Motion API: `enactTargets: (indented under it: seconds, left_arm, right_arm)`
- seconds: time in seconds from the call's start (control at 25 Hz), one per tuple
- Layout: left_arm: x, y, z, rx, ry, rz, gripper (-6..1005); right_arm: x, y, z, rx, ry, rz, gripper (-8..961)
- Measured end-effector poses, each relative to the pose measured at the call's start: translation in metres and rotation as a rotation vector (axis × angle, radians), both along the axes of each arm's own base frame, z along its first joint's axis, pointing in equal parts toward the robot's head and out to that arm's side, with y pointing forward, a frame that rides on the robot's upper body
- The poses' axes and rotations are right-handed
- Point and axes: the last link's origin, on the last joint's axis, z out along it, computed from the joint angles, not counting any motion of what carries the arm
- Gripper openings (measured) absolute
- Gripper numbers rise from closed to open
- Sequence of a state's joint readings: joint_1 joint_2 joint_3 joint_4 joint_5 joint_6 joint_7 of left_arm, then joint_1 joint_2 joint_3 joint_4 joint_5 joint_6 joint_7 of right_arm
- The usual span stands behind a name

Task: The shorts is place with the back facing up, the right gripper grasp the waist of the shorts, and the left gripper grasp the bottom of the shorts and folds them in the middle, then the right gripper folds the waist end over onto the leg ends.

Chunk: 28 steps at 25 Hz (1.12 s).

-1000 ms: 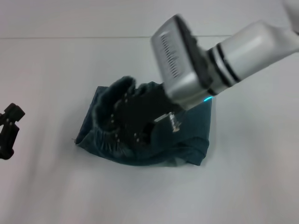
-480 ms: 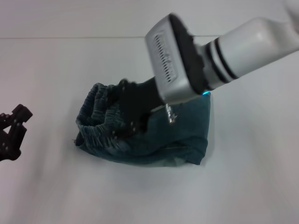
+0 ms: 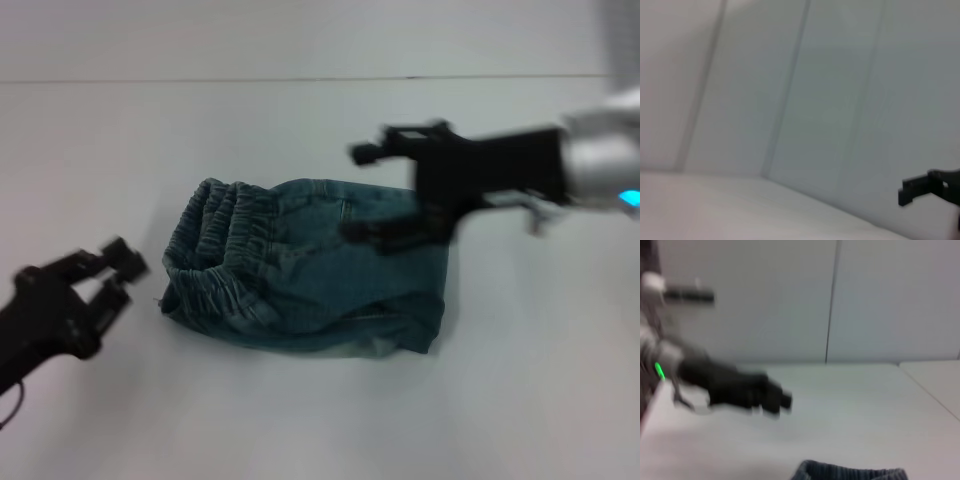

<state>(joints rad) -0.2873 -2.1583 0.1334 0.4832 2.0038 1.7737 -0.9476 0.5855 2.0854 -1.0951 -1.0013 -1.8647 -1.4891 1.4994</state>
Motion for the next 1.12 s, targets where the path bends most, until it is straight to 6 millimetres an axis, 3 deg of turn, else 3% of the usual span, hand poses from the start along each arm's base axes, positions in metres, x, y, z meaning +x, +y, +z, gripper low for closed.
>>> enactTargets:
  seconds: [0.12,0.36,0.56,0.68,1.12]
  left_arm:
    - [0.006,0.002,-0.006,-0.143,0.020,-0.032,112]
    - [0.009,0.003,0.001,-0.370,0.085,-0.072,326]
    - [0.012,0.001,0.010,-0.458,0.112,-0.098,621]
    - [0.010,0.001,0.010,-0.504,0.139,-0.094,766]
    - [0.011,0.002,0.006,-0.570,0.173,-0.104,936]
  right_arm:
    - [0.033,-0.024,0.014,-0.024,0.089,-0.082,910]
    - [0.091,-0.083,0.020,-0.038,0.109,-0.133,917]
    - [0.115,-0.117,0.028,-0.031,0.097,-0.144,920]
    - [0.126,-0.125,0.032,-0.028,0.062,-0.165,922]
    - [0.143,-0.139,0.039,0.021,0.060,-0.162,919]
